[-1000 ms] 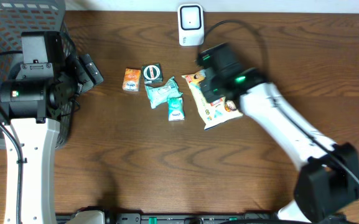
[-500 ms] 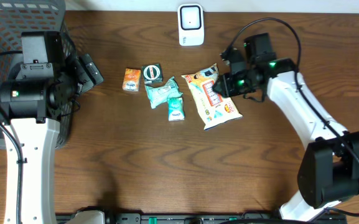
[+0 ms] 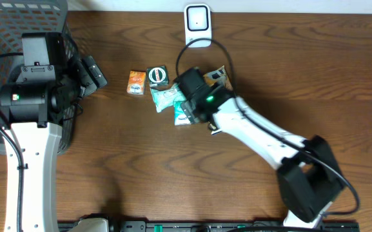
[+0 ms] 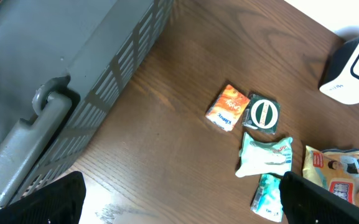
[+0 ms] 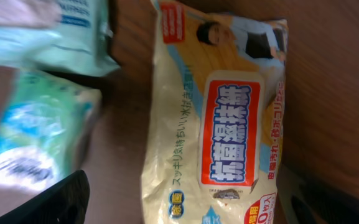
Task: Scan the item barcode
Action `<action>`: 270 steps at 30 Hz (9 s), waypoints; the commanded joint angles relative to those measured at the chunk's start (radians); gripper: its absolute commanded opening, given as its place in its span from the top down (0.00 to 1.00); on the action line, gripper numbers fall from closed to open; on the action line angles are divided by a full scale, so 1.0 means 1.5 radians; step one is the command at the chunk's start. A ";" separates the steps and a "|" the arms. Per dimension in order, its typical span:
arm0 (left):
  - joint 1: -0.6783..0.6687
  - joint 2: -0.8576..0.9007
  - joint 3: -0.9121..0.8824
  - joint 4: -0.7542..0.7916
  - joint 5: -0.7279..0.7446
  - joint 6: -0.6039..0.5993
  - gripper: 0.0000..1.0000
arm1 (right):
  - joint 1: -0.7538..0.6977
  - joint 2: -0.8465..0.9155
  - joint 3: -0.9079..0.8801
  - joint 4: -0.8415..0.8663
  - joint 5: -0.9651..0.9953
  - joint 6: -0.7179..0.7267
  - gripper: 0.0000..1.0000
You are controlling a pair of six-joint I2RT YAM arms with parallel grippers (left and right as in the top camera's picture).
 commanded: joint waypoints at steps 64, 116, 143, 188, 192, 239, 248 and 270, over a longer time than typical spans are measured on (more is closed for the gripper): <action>0.003 -0.004 0.000 -0.001 -0.004 -0.006 0.02 | -0.384 0.071 0.084 -0.191 -0.715 -0.128 0.96; 0.003 -0.004 0.000 -0.001 -0.004 -0.006 0.02 | -0.021 0.074 0.091 -0.135 -0.098 -0.001 0.01; 0.003 -0.004 0.000 -0.001 -0.004 -0.006 0.02 | -0.026 0.329 0.087 -0.098 0.192 0.091 0.03; 0.003 -0.004 0.000 -0.001 -0.004 -0.006 0.02 | -0.459 0.096 0.061 -0.184 -0.882 -0.184 0.99; 0.003 -0.004 0.000 -0.001 -0.004 -0.006 0.02 | -0.477 0.099 0.057 -0.193 -0.837 -0.182 0.99; 0.003 -0.004 0.000 -0.001 -0.004 -0.006 0.02 | -0.299 0.062 -0.235 0.347 -0.856 0.244 0.99; 0.003 -0.004 0.000 -0.001 -0.004 -0.006 0.02 | -0.343 -0.087 -0.134 0.118 -0.576 0.104 0.99; 0.003 -0.004 0.000 -0.001 -0.004 -0.006 0.03 | -0.205 -0.091 -0.086 -0.016 0.107 0.124 0.76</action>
